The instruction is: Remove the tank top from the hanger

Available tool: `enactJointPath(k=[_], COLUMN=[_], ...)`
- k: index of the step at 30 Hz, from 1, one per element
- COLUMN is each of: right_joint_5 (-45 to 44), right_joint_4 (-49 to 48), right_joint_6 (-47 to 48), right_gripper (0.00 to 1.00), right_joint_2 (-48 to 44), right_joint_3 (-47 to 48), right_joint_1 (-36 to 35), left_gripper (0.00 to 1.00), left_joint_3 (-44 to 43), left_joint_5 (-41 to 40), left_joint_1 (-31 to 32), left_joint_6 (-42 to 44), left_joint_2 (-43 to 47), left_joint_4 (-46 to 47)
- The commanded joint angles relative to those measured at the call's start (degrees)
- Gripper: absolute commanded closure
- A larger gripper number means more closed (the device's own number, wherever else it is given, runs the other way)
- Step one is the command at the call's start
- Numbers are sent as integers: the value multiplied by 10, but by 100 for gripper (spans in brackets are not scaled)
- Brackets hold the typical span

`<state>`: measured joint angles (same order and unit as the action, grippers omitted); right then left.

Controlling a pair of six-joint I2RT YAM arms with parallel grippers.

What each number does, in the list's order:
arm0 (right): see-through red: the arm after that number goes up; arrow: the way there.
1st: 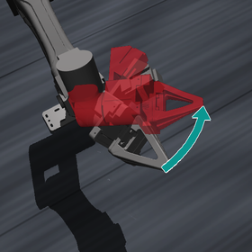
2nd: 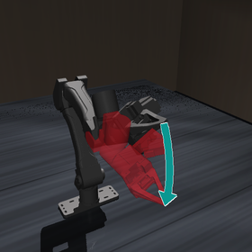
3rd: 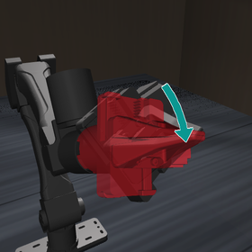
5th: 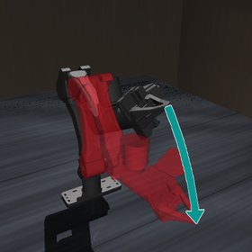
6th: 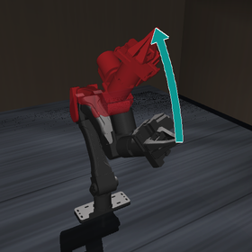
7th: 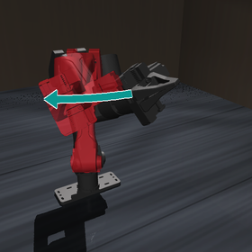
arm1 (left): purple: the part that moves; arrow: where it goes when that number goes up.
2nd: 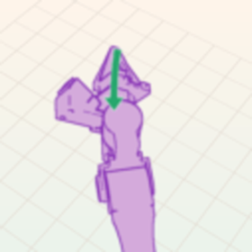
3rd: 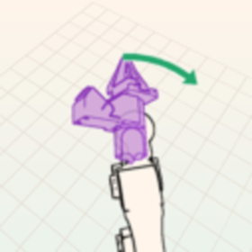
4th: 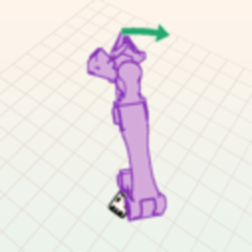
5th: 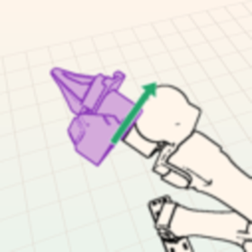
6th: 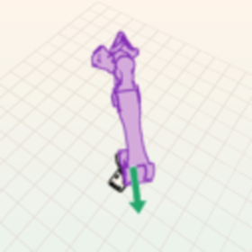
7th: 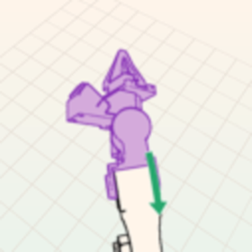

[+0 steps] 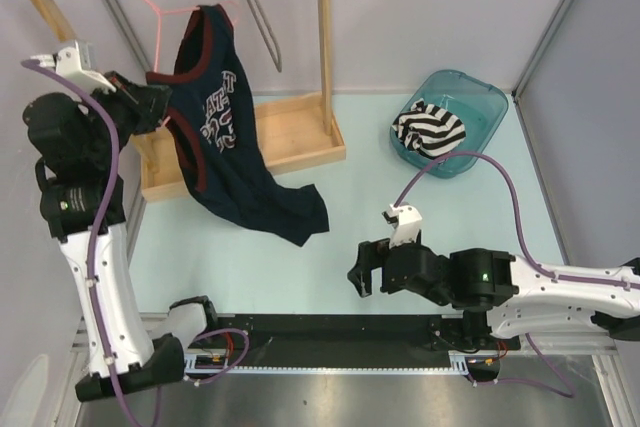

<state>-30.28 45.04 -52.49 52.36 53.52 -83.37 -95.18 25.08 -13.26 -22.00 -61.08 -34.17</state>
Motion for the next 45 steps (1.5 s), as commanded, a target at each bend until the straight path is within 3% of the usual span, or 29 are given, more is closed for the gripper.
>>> enactJointPath(k=[1, 5, 11, 15, 21, 29, 35, 36, 39, 45], right_joint_5=[-7, -11, -23, -11, -8, -20, -37, -41, -71, -122], right_joint_4=[-9, -1, 7, -16, -44, -10, 10, 12, 21, 20], right_joint_6=[-24, -25, -1, 39, 71, 23, 29, 46, 70, 122], right_gripper=[1, 1, 1, 0, 1, 2, 4, 4, 5, 9], right_joint_2=[-30, -40, -26, -6, 16, -15, -48, -48, -43, -26], right_joint_3=[4, 4, 11, 18, 36, 36, 49, 56, 89, 122], right_joint_1=[-2, 0, 8, 36, 54, 52, 52, 52, 53, 66], left_gripper=[100, 100, 100, 100, 100, 100, 100, 100, 100, 100], left_joint_3=[48, 168, 396, 447, 516, 600, 641, 640, 631, 633], left_joint_5=[-23, -52, 66, 116, 134, 188, 163, 129, 74, 59], left_joint_1=[2, 2, 2, 2, 66, 218, 412, 465, 545, 593], left_joint_6=[32, 13, -95, -106, -126, -147, -150, -146, -146, -169], left_joint_2=[109, 202, 337, 364, 389, 353, 287, 271, 261, 262], left_joint_4=[9, -10, 67, 66, 62, 172, 280, 292, 300, 332])
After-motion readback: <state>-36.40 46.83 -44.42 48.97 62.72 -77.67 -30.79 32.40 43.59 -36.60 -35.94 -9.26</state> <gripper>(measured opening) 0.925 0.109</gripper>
